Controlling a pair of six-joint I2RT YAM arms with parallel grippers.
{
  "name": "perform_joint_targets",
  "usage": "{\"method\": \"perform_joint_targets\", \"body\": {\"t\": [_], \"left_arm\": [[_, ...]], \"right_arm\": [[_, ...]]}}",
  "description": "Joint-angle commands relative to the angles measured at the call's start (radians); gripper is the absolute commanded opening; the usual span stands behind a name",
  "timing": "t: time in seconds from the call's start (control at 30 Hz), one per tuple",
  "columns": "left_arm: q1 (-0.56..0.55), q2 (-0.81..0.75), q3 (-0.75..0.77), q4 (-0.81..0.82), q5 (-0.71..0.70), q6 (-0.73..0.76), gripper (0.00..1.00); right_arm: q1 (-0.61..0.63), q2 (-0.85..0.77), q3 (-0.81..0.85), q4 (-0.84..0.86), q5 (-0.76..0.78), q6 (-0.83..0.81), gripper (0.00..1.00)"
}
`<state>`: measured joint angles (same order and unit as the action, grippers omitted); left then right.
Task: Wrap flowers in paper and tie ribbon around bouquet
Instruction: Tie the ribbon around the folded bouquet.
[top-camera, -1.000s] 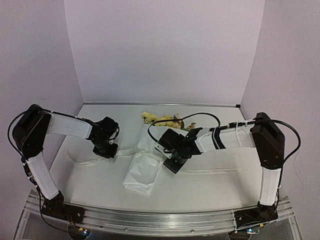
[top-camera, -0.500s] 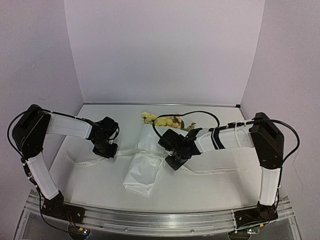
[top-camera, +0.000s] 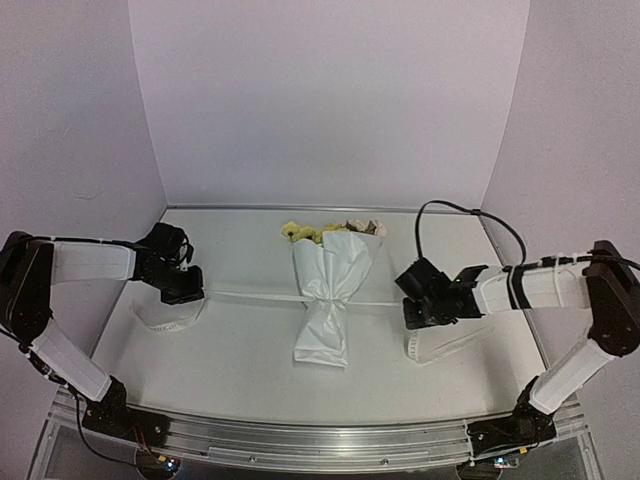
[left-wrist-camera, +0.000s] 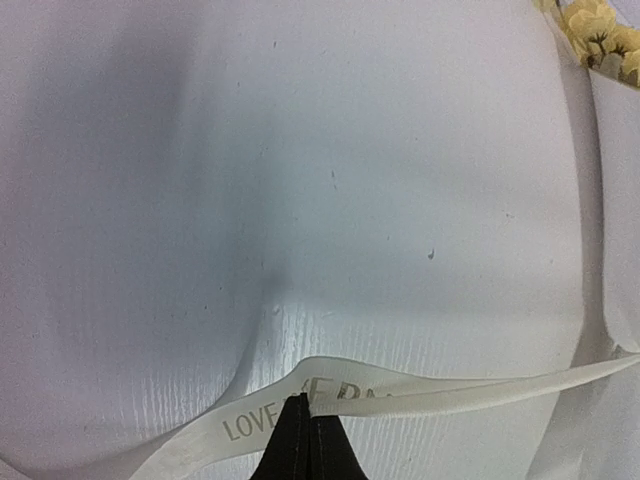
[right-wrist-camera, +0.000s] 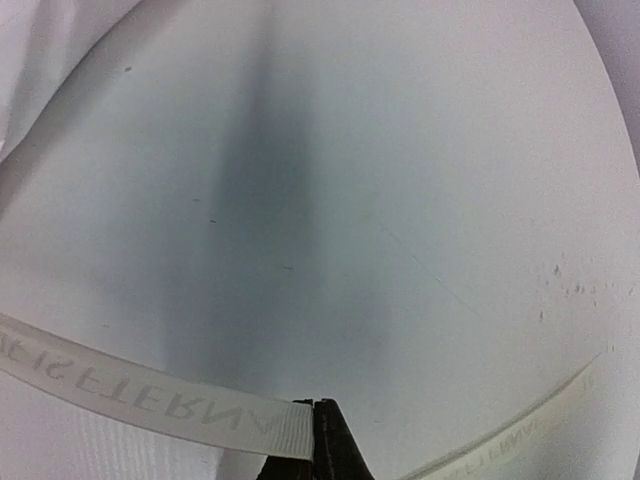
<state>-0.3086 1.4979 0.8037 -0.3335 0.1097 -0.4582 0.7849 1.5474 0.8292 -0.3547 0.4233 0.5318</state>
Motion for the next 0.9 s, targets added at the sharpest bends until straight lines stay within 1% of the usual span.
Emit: {"method": "perform_joint_targets", "body": {"t": [0.0, 0.1, 0.27, 0.37, 0.5, 0.57, 0.7, 0.87], "left_arm": [[0.1, -0.074, -0.045, 0.016, -0.016, -0.058, 0.0], [0.101, -0.085, -0.053, 0.019, -0.029, -0.078, 0.0], [0.134, -0.11, -0.076, 0.026, -0.031, -0.111, 0.0], [0.186, -0.134, -0.111, 0.04, -0.004, -0.126, 0.0], [0.288, -0.165, -0.169, 0.082, 0.101, -0.14, 0.0], [0.302, -0.167, -0.181, 0.091, 0.123, -0.143, 0.0], [0.304, -0.173, -0.191, 0.101, 0.12, -0.154, 0.0], [0.305, -0.198, -0.196, 0.101, 0.103, -0.163, 0.0]], "right_arm": [[-0.099, -0.14, -0.147, -0.078, 0.091, 0.148, 0.0], [-0.119, -0.171, -0.163, -0.078, 0.081, 0.158, 0.0], [-0.145, -0.216, -0.182, -0.08, 0.048, 0.168, 0.0], [-0.172, -0.255, -0.211, -0.092, 0.042, 0.195, 0.0], [-0.238, -0.307, -0.289, -0.094, -0.004, 0.251, 0.0], [-0.24, -0.338, -0.31, -0.095, -0.008, 0.246, 0.0], [-0.24, -0.381, -0.324, -0.128, -0.031, 0.226, 0.0], [-0.205, -0.398, -0.259, -0.256, -0.054, 0.136, 0.0]]}}
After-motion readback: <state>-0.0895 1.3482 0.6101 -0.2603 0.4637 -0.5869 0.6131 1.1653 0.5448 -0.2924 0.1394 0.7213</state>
